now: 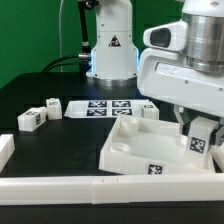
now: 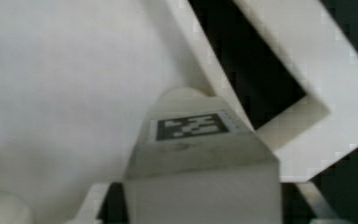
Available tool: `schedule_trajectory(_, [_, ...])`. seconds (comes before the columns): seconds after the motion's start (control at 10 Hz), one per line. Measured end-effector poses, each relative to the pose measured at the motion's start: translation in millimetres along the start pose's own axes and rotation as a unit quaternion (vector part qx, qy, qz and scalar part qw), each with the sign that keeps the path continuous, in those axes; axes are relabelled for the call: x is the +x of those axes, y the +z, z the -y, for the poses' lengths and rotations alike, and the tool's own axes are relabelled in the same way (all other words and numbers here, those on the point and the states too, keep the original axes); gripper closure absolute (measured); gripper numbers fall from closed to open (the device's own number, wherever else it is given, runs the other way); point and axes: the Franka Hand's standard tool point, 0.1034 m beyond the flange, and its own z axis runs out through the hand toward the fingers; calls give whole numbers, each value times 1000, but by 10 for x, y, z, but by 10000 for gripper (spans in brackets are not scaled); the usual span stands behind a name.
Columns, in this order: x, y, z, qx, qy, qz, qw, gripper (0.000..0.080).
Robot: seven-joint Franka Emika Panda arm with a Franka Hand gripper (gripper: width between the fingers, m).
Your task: Assemble one leg
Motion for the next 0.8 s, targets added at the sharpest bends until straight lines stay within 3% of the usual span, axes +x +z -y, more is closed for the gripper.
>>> schedule_trajectory(0.2, [71,2,-89,-10,87,-12,996,485])
schedule_trajectory(0.4, [86,3,-106,-12,97,-14,995,485])
schedule_trajectory(0.5, [83,7,-104,-12,97,-13,995,402])
schedule_trajectory(0.6, [82,8,-104,-12,97,-13,995,228])
schedule_trajectory(0.7, [82,10,-104,-12,97,-13,995,228])
schedule_trajectory(0.8, [81,12,-105,-12,97,-13,995,166])
